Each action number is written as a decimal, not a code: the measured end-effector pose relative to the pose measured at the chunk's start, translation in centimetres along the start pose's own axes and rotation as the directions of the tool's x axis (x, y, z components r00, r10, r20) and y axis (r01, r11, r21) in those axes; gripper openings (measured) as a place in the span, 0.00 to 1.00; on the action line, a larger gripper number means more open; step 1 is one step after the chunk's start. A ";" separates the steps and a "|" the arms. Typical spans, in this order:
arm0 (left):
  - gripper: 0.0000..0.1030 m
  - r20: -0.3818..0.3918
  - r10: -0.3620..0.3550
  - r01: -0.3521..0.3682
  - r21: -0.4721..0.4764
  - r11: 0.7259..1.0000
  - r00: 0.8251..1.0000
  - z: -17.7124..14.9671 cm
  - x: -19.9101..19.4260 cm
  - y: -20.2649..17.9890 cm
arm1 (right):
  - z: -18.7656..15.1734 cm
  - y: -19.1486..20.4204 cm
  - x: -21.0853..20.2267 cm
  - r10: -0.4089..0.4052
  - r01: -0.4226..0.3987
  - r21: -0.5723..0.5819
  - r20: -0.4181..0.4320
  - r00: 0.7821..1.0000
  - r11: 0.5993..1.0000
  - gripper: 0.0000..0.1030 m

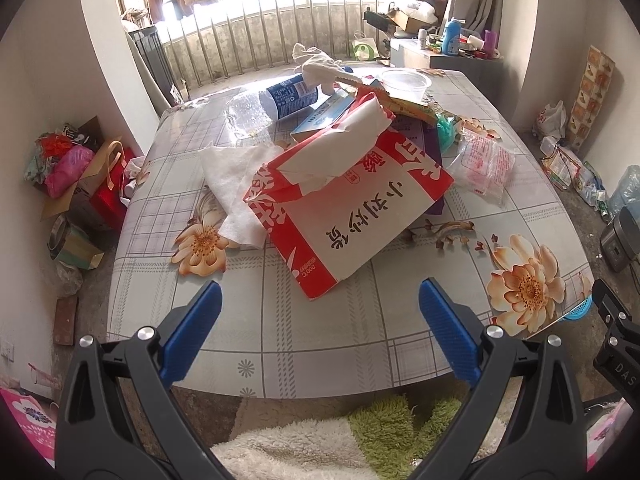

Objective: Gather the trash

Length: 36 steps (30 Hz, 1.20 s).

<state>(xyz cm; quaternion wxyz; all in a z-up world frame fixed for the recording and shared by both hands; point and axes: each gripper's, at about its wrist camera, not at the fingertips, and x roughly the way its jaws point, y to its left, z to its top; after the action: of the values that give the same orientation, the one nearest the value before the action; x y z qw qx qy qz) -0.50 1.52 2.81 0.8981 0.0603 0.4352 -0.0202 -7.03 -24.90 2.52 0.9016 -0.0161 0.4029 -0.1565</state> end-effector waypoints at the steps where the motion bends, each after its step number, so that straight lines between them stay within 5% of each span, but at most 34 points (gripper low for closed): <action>1: 0.92 0.000 0.002 -0.002 0.001 1.000 1.000 0.0 0.0 0.0 | 0.0 0.1 -0.1 0.003 -0.003 -0.003 0.002 1.000 1.000 0.94; 14: 0.92 0.005 0.009 -0.009 -0.001 1.000 1.000 0.0 -0.1 0.1 | 0.3 1.0 -0.6 0.073 -0.073 -0.044 0.004 0.997 0.996 0.94; 36: 0.92 -0.003 0.011 -0.011 -0.006 1.000 1.000 -0.3 -0.1 0.3 | 0.3 1.2 -0.8 0.061 -0.060 -0.058 0.012 0.998 0.997 0.94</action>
<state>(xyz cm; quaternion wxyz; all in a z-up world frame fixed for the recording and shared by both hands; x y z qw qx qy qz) -0.73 1.85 2.73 0.8978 0.0603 0.4361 -0.0137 -7.02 -23.51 3.11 0.9079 -0.0309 0.4013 -0.1175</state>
